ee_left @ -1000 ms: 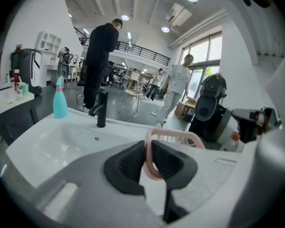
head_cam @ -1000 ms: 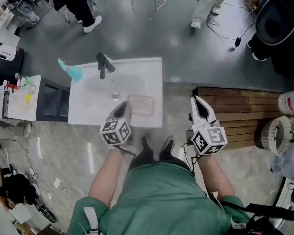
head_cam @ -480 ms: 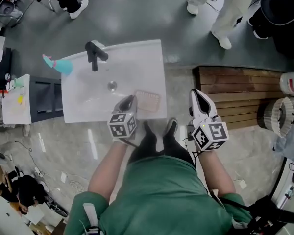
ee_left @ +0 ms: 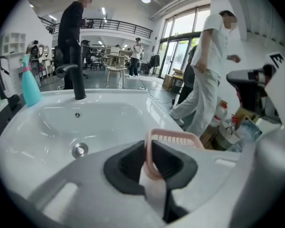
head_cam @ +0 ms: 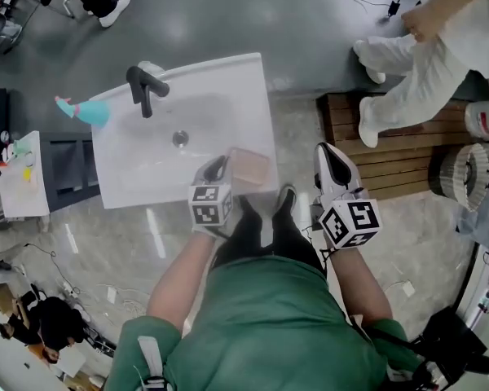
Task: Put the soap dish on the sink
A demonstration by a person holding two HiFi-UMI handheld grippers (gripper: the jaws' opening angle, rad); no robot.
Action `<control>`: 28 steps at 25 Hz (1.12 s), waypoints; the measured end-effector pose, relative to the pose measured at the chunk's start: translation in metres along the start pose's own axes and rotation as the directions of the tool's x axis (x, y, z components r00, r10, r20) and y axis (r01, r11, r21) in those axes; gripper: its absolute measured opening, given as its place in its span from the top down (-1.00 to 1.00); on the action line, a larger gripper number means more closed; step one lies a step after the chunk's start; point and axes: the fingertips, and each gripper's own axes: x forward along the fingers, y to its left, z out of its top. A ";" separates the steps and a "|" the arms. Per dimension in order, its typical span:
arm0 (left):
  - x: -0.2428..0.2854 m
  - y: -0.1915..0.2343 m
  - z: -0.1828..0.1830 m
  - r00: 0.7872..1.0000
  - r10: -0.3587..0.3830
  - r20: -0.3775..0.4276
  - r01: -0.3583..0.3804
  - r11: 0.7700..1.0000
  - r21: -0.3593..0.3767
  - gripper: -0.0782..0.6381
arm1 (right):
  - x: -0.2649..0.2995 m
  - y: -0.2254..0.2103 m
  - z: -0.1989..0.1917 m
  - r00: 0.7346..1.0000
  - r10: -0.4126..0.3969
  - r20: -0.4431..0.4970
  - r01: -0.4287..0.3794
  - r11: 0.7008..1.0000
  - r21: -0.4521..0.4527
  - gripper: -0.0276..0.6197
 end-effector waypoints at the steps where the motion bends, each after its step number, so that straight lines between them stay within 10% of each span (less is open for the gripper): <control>1: 0.002 0.001 -0.002 1.000 0.002 -0.007 -0.002 1.000 0.003 0.65 | 0.000 -0.001 -0.001 1.000 -0.004 -0.001 0.004 1.000 0.002 0.89; 28: 0.015 -0.008 -0.022 0.997 -0.011 -0.081 0.015 0.999 0.045 0.63 | 0.001 0.000 0.001 1.000 -0.004 -0.005 0.004 1.000 -0.006 0.89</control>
